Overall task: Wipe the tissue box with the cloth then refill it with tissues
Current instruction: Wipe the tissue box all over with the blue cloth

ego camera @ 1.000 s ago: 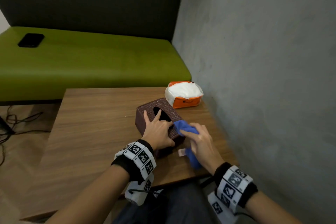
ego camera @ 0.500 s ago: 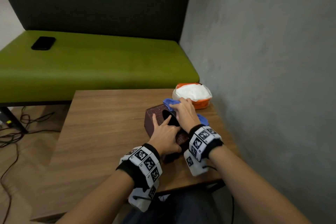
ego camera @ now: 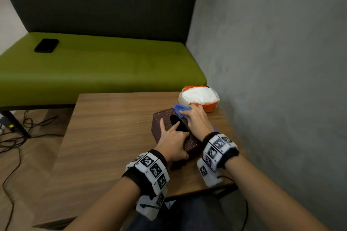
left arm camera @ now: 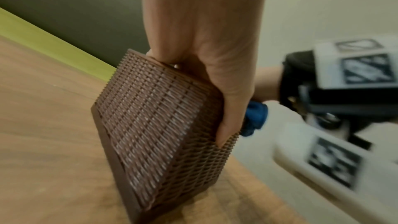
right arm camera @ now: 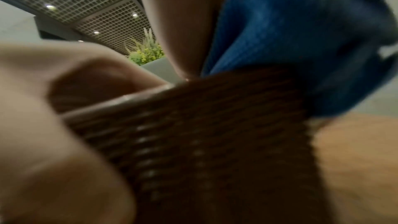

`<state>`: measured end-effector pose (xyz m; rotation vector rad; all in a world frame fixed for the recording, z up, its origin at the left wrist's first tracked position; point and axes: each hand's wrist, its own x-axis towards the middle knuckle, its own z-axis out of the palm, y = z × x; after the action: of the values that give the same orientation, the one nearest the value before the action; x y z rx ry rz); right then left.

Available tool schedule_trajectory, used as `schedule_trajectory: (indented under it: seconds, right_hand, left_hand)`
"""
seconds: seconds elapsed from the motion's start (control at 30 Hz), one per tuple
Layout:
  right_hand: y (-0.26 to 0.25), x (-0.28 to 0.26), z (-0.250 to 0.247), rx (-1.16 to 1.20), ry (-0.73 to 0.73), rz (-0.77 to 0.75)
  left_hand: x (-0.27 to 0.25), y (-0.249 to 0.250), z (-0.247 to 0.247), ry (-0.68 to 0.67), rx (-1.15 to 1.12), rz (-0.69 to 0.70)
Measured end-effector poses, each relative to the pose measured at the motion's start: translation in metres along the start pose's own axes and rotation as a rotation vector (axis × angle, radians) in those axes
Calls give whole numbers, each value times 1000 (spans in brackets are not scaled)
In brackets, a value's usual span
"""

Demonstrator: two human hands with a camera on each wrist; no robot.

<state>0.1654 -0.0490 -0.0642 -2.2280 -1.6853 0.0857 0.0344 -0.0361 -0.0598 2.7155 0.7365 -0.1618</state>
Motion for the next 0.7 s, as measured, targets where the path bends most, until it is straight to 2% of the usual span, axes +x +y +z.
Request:
schedule_trajectory:
  seconds: [0.17, 0.27, 0.33, 0.43, 0.5, 0.6, 0.7]
  right_hand:
    - [19, -77, -24, -21, 0, -112]
    - [34, -99, -38, 35, -82, -159]
    - [43, -97, -44, 61, -29, -127]
    - [52, -87, -48, 162, 254, 25]
    - [53, -82, -43, 232, 324, 140]
    - [49, -82, -24, 276, 323, 235]
    - [44, -85, -15, 294, 385, 251]
  left_hand:
    - [-1, -4, 0, 2, -11, 43]
    - [3, -15, -9, -121, 63, 148]
    - [8, -26, -22, -201, 173, 176]
    - [11, -22, -37, -264, 81, -4]
    - [9, 0, -32, -281, -78, -131]
    - [5, 21, -8, -94, -91, -211]
    - [5, 3, 5, 103, -3, -163]
